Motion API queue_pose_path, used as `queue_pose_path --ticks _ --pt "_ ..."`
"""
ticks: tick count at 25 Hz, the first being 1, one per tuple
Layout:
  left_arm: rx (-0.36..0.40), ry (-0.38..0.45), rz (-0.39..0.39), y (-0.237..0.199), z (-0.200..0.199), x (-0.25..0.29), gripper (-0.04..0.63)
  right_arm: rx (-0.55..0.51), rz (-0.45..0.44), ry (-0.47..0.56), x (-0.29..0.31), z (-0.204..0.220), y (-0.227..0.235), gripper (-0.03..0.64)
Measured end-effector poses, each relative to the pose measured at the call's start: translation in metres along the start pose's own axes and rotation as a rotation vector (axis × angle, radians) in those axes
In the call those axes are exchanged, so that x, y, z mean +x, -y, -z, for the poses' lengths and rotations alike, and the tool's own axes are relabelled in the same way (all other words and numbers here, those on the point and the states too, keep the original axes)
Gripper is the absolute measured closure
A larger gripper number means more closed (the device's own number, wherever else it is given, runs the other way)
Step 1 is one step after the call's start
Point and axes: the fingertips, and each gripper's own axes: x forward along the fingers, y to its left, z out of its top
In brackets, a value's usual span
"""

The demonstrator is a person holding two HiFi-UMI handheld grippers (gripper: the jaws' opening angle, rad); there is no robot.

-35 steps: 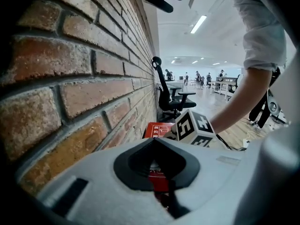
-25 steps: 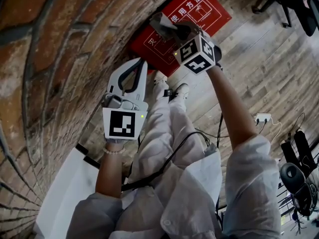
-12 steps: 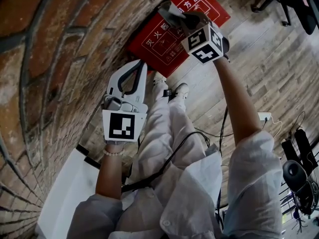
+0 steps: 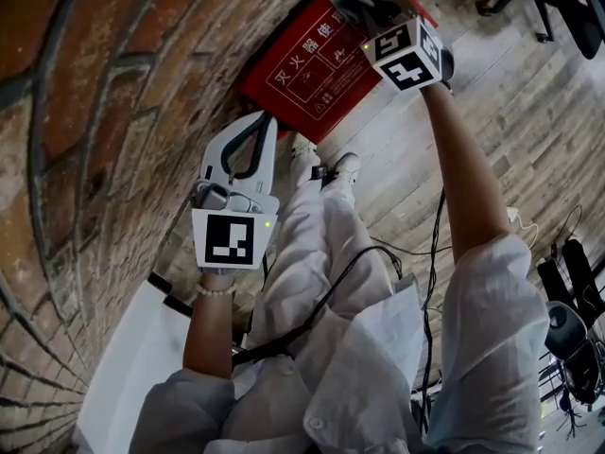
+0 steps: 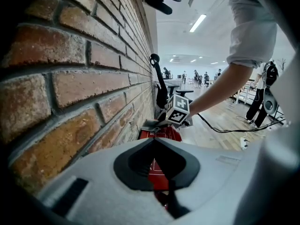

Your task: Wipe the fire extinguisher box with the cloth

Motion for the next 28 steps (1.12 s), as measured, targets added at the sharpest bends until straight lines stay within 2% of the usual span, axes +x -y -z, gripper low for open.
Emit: queue_pose_path --ticks 5,11,22,28 --pt "0.005 -0.004 0.000 0.000 0.001 0.000 0.597 -0.063 0.025 -0.032 0.004 0.004 0.015 0.597" --pt "0.000 0.002 -0.006 -0.003 0.002 0.000 0.597 -0.041 0.062 -0.071 0.005 0.014 0.040 0.597" --pt "0.005 -0.009 0.000 0.000 0.006 0.002 0.597 -0.080 0.112 -0.127 0.006 0.028 0.068 0.597" --pt "0.000 -0.010 -0.003 0.001 0.006 0.003 0.597 -0.065 0.119 -0.166 0.004 0.042 0.082 0.601"
